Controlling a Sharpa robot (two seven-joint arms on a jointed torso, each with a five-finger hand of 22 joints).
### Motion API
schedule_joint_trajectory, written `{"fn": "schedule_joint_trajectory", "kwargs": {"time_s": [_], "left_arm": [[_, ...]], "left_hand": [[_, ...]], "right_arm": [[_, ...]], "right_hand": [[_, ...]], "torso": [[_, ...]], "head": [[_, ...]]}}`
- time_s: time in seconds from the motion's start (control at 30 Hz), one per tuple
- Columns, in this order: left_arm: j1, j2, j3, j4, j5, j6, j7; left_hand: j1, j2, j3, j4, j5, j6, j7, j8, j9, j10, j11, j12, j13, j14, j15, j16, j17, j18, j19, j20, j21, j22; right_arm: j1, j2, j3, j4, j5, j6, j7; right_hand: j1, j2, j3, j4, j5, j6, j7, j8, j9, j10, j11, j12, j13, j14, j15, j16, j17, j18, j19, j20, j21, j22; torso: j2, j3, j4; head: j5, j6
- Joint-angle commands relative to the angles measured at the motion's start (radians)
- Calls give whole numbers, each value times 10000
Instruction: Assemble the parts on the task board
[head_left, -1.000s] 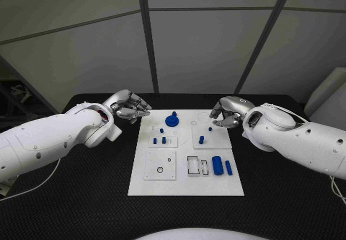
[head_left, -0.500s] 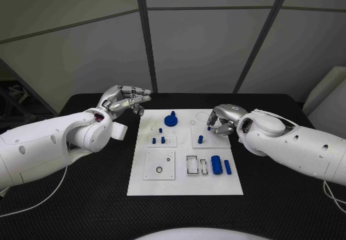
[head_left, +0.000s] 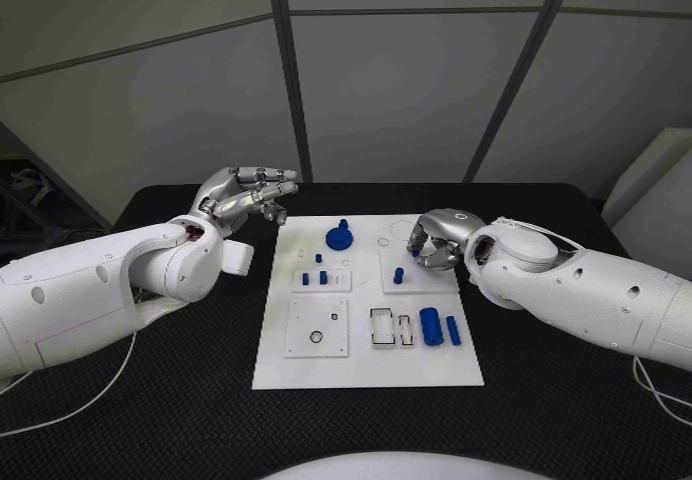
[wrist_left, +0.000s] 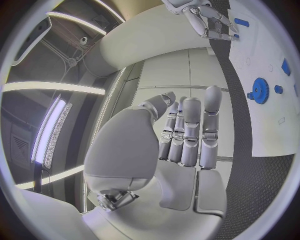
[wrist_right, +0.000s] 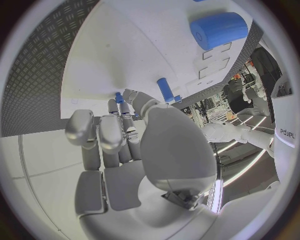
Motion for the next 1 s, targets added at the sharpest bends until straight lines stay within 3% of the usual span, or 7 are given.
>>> {"fn": "schedule_joint_trajectory", "kwargs": {"time_s": [0.03,0.3,0.63,1.0], "left_arm": [[11,-6,12,29,215,134,224],[12,-2,12,31,219,176,181],[12,-6,12,29,219,187,114],[12,-20,12,6,219,195,66]], "left_hand": [[-9,63,-36,-28,-38,-22,37,63,-17,-91,-7,63,17,-75,-28,-52,-8,372,-98,-1,-50,-9],[4,75,-39,-37,-38,-26,42,63,-18,-99,-3,71,17,-90,-27,-71,-41,373,-103,-1,-61,-16],[4,80,-42,-37,-38,-28,46,63,-19,-102,0,74,17,-96,-26,-79,-55,372,-104,0,-65,-18],[20,96,-45,-48,-38,-39,55,60,-21,-117,5,80,16,-109,-24,-95,-80,372,-108,0,-77,-26]], "right_arm": [[-5,47,-7,-42,-92,123,3],[-11,149,-9,-178,-161,196,-11],[-18,135,-8,-104,-602,112,-315],[-45,38,-6,135,-841,-613,-414]], "right_hand": [[119,-7,101,-15,-61,-1,27,-20,14,19,7,65,-3,391,76,83,29,-177,64,-7,88,43],[321,151,410,-124,-260,192,-15,54,59,206,-40,192,25,379,41,348,223,-233,211,-22,388,371],[749,427,877,-513,-661,943,-277,378,266,1102,-333,661,274,366,-189,654,394,-462,831,-226,1300,1417],[745,398,1125,-638,-739,1011,-288,371,324,1175,-352,686,358,350,-210,732,405,-517,948,-270,1530,1676]], "torso": [[-7,2,-3],[-12,7,-1],[-12,13,-7],[-21,15,-5]], "head": [[10,-28],[22,-52],[14,-92],[-17,-98]]}}
